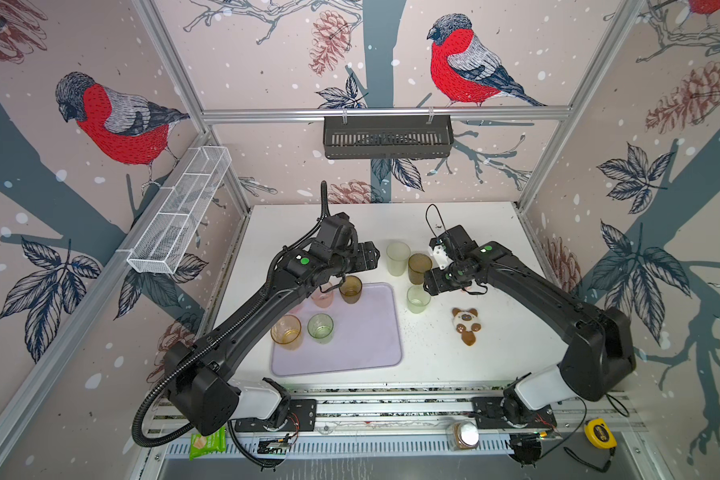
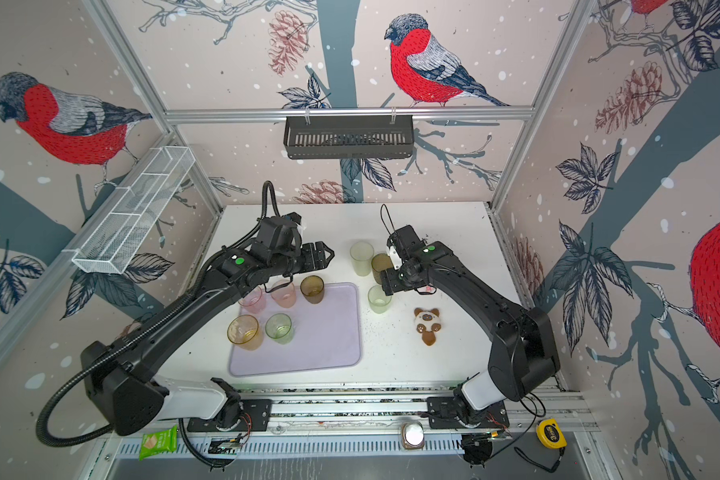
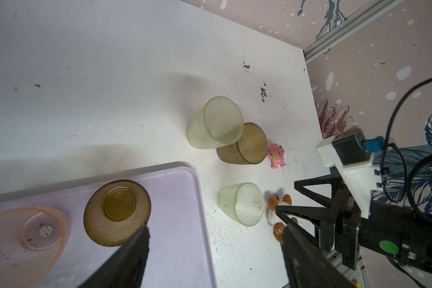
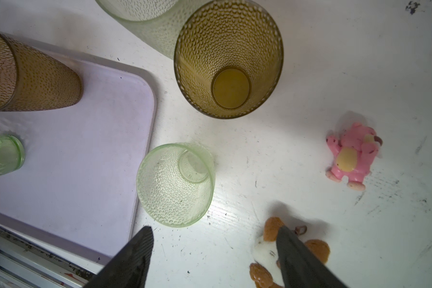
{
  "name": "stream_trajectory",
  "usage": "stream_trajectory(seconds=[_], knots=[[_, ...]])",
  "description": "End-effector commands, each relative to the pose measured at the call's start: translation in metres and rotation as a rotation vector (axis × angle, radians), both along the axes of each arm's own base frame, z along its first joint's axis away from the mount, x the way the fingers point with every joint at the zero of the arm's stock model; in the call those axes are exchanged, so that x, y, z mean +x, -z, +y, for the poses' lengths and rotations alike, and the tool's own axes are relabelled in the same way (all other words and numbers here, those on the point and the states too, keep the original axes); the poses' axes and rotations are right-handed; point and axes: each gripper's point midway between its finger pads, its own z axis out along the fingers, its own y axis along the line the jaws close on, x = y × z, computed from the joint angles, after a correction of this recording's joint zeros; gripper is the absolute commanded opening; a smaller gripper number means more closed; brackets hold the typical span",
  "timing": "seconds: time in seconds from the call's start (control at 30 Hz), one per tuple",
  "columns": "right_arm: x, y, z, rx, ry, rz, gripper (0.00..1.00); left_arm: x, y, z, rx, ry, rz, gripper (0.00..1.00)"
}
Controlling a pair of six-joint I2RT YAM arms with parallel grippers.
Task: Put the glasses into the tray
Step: 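Raise the left gripper while the right gripper lowers to the pale green glass, then lower the right gripper into the pale green glass rim and close it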
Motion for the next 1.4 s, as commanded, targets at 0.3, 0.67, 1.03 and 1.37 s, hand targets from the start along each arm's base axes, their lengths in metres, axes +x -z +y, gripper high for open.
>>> stream_trajectory(seconds=[0.3, 0.67, 1.03, 1.37], knots=[[0.002, 0.023, 0.007, 0.001, -0.033, 0.031, 0.66, 0.004, -0.005, -0.002, -0.024, -0.018, -0.023, 0.83], [0.003, 0.043, 0.011, -0.005, -0.042, 0.062, 0.49, 0.004, -0.006, 0.000, -0.019, -0.024, -0.028, 0.83], [0.002, 0.054, 0.013, -0.013, -0.047, 0.069, 0.35, 0.002, -0.009, 0.004, -0.017, -0.036, -0.035, 0.83], [0.002, 0.060, 0.012, -0.018, -0.049, 0.075, 0.26, 0.000, -0.009, 0.006, -0.020, -0.046, -0.035, 0.83]])
